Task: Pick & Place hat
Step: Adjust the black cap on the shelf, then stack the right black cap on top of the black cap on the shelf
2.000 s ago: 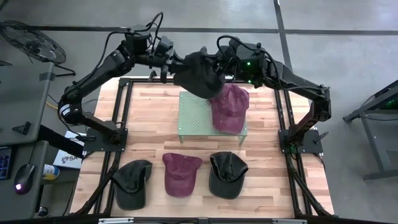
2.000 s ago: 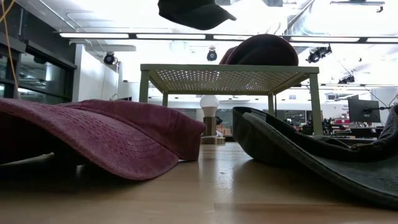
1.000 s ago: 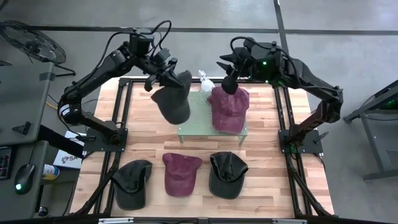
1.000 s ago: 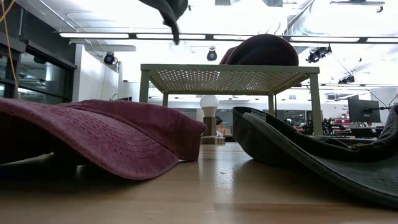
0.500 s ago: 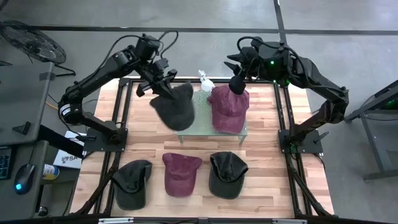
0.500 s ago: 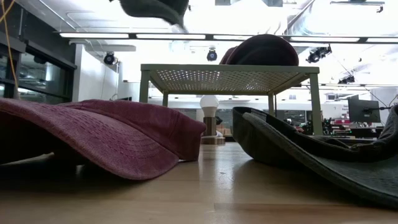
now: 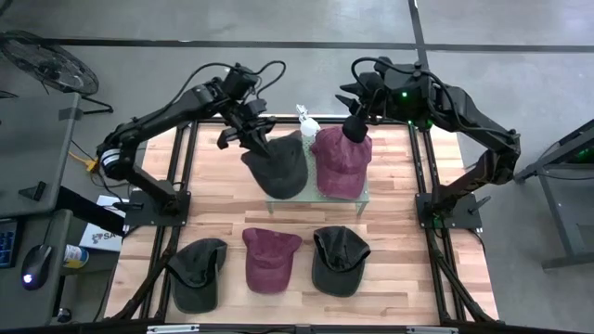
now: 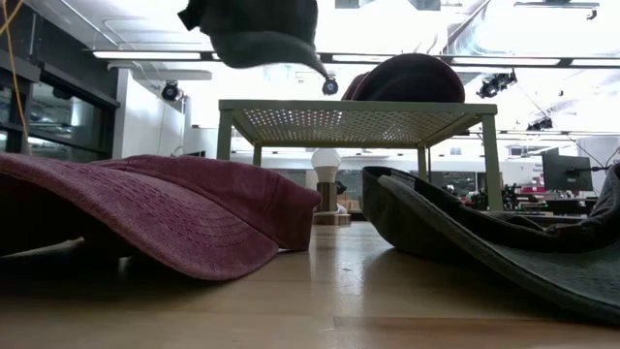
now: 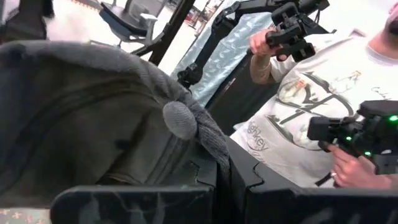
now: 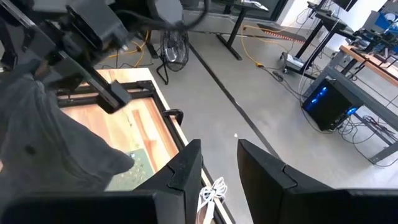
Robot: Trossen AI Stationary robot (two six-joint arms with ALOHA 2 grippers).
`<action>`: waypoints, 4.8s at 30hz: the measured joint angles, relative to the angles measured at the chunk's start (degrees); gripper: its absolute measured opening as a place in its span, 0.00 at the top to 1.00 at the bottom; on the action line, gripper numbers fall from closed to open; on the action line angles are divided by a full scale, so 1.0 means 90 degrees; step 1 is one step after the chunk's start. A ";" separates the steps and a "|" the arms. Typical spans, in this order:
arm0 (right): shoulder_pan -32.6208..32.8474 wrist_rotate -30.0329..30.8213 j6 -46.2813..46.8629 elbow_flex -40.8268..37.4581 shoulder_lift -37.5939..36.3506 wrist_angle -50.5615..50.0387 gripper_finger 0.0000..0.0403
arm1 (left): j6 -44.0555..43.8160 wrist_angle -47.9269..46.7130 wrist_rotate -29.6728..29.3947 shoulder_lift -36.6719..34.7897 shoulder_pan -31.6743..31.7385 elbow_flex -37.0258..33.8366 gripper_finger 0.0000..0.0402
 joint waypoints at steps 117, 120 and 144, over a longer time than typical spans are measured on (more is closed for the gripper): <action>0.1509 -0.2888 0.7065 -0.1134 -0.0221 -0.3127 0.76 | 0.0519 -0.0017 -0.4959 -0.1350 0.0255 0.0010 0.41; 0.2023 -0.3137 0.7874 -0.1684 -0.0219 -0.3071 0.76 | 0.0627 -0.0167 -0.5006 -0.1350 0.0255 0.0010 0.41; 0.5196 -0.2436 1.4040 -0.4567 -0.0216 -0.0313 0.75 | 0.0782 -0.0284 -0.5110 -0.1350 0.0255 0.0007 0.41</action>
